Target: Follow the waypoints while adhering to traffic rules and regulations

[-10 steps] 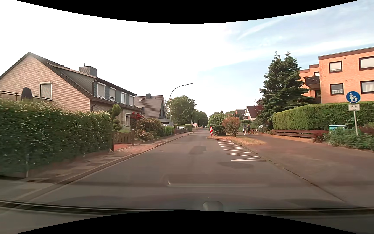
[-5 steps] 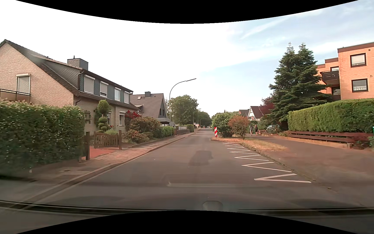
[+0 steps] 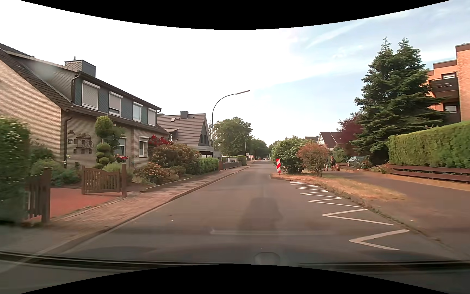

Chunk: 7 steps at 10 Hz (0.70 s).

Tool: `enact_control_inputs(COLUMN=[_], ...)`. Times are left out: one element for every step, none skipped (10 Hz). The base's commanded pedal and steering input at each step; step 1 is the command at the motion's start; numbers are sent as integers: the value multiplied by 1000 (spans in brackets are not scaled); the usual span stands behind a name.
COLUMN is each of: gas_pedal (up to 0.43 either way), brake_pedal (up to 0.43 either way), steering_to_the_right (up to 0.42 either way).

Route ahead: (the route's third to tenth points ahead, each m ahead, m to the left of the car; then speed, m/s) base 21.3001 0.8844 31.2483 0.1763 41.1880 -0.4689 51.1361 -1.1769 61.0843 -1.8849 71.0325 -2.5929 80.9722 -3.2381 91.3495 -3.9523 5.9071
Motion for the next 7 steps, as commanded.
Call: enact_control_inputs(gas_pedal=[130, 130, 130, 130, 130, 130, 130], brake_pedal=[0, 0, 0, 0, 0, 0, 0], steering_to_the_right=[-22, -22, -20, -15, -13, -11, -11])
